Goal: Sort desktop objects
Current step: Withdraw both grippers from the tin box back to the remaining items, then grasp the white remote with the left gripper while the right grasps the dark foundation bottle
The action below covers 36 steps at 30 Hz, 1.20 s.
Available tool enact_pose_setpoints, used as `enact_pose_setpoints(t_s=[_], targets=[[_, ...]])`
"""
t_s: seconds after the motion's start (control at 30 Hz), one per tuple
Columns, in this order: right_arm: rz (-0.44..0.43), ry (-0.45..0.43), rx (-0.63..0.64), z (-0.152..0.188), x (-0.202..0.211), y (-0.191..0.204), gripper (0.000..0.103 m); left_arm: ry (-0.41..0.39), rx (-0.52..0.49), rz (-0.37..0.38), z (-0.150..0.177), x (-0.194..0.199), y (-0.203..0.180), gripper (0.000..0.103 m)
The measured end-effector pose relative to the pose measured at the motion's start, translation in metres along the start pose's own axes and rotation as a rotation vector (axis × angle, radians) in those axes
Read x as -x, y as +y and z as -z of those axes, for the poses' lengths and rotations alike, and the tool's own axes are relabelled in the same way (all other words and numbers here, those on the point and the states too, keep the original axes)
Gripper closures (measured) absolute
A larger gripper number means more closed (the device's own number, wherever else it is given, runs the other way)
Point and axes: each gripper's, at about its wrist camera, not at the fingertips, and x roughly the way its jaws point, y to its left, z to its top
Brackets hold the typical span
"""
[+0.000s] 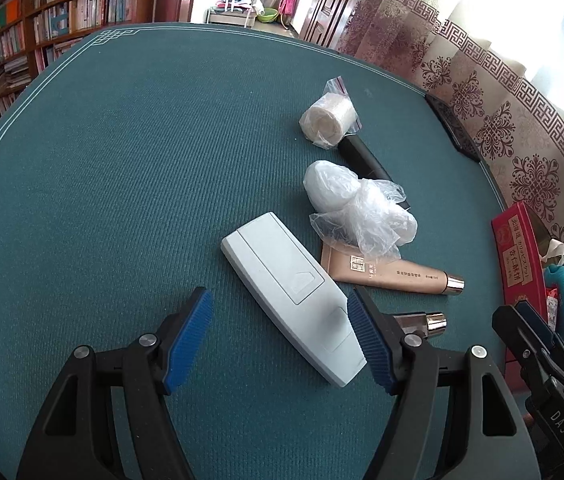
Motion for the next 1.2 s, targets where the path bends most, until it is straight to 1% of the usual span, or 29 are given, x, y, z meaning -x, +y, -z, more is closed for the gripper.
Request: enact_pose_setpoints(t_s=[0.13, 0.23, 0.27, 0.33, 0.43, 0.6, 0.67, 0.7, 0.73, 0.83, 0.9, 0.97, 1.07, 1.1, 1.13, 1.17, 1.2], targets=[[-0.007, 0.002, 0.009, 0.0, -0.001, 0.002, 0.02, -0.005, -0.036, -0.037, 0.001, -0.003, -0.006, 0.03], [-0.012, 0.009, 0.014, 0.002, -0.002, 0.004, 0.02, -0.002, -0.042, -0.028, -0.001, -0.004, -0.009, 0.029], [-0.013, 0.011, 0.013, 0.002, -0.003, 0.005, 0.02, -0.003, -0.044, -0.025, -0.002, -0.004, -0.009, 0.029], [-0.016, 0.014, 0.012, 0.002, -0.003, 0.005, 0.02, -0.006, -0.059, -0.032, -0.003, -0.007, -0.013, 0.024], [-0.024, 0.017, 0.019, 0.002, -0.003, 0.007, 0.02, -0.019, -0.119, -0.073, -0.002, -0.011, -0.021, 0.023], [-0.042, 0.03, 0.034, 0.004, -0.004, 0.01, 0.02, -0.016, -0.152, -0.055, -0.002, -0.008, -0.02, 0.024], [-0.05, 0.04, 0.038, 0.004, -0.004, 0.01, 0.02, -0.007, -0.151, -0.037, -0.003, -0.004, -0.018, 0.032], [-0.055, 0.045, 0.039, 0.004, -0.005, 0.01, 0.02, -0.003, -0.15, -0.024, -0.004, -0.002, -0.017, 0.04], [-0.062, 0.053, 0.04, 0.005, -0.005, 0.01, 0.02, -0.004, -0.15, -0.022, -0.002, 0.002, -0.014, 0.046], [-0.076, 0.078, 0.05, 0.006, -0.007, 0.01, 0.02, -0.023, -0.165, -0.042, 0.0, 0.013, -0.006, 0.056], [-0.081, 0.092, 0.066, 0.006, -0.009, 0.012, 0.02, -0.033, -0.167, -0.05, 0.0, 0.018, 0.0, 0.06], [-0.088, 0.107, 0.084, 0.007, -0.011, 0.015, 0.02, -0.037, -0.149, -0.051, -0.001, 0.019, 0.007, 0.06], [-0.102, 0.127, 0.124, 0.007, -0.013, 0.024, 0.02, -0.016, -0.096, -0.011, -0.005, 0.016, 0.014, 0.059], [-0.105, 0.129, 0.145, 0.007, -0.013, 0.028, 0.02, -0.001, -0.083, 0.003, -0.005, 0.015, 0.015, 0.056], [-0.106, 0.13, 0.171, 0.007, -0.013, 0.033, 0.02, 0.019, -0.067, 0.023, -0.005, 0.013, 0.016, 0.05], [-0.106, 0.128, 0.199, 0.007, -0.013, 0.037, 0.02, 0.034, -0.05, 0.045, -0.005, 0.011, 0.016, 0.048], [-0.103, 0.125, 0.229, 0.007, -0.013, 0.042, 0.02, 0.024, -0.044, 0.051, -0.004, 0.013, 0.015, 0.045]])
